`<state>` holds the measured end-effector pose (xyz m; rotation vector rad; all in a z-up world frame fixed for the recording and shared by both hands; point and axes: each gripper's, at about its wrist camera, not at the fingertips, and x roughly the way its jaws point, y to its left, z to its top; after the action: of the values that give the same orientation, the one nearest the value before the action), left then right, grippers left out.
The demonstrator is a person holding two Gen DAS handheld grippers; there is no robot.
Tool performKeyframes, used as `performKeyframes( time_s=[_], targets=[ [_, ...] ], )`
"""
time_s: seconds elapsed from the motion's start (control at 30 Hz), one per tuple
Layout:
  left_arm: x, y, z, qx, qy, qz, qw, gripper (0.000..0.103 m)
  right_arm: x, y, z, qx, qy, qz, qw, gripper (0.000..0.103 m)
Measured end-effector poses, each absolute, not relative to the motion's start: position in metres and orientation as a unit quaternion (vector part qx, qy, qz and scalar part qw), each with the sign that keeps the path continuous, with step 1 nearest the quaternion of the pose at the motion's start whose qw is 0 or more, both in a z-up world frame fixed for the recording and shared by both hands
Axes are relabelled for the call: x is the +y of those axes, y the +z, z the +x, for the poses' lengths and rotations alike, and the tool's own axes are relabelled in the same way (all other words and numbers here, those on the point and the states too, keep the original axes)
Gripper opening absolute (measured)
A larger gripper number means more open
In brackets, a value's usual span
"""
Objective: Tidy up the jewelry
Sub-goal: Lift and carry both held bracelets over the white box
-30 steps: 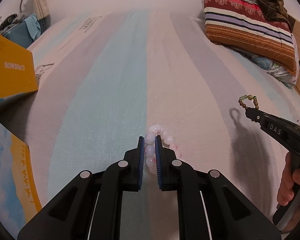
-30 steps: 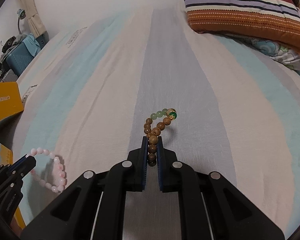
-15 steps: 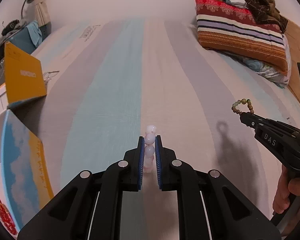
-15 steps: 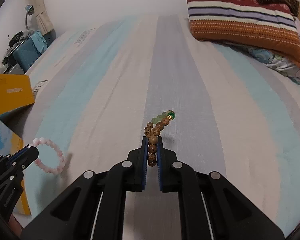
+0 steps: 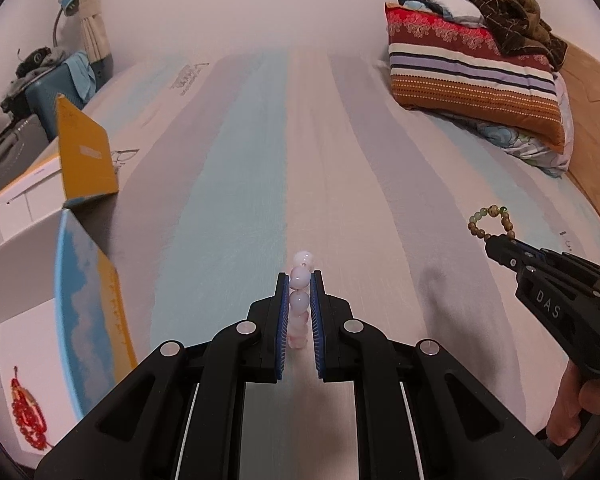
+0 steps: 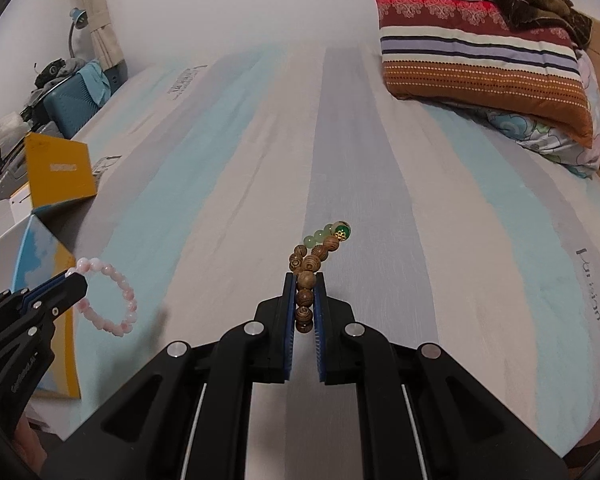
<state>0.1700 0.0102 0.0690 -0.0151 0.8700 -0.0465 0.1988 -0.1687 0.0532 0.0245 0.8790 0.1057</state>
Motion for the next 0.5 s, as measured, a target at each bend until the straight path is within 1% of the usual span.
performKeyframes(
  time_s=[0.23, 0.5],
  targets=[
    [0.017, 0.085, 0.147, 0.412, -0.019, -0.007, 0.911, 0.01, -0.157, 0.069, 0.169, 0.417, 0.059, 0.006, 0.907, 0.008],
    [0.041, 0.111, 0.118, 0.396, -0.005, -0.013, 0.918, 0.01, -0.127, 0.091, 0.147, 0.405, 0.075, -0.002, 0.911, 0.008]
  ],
)
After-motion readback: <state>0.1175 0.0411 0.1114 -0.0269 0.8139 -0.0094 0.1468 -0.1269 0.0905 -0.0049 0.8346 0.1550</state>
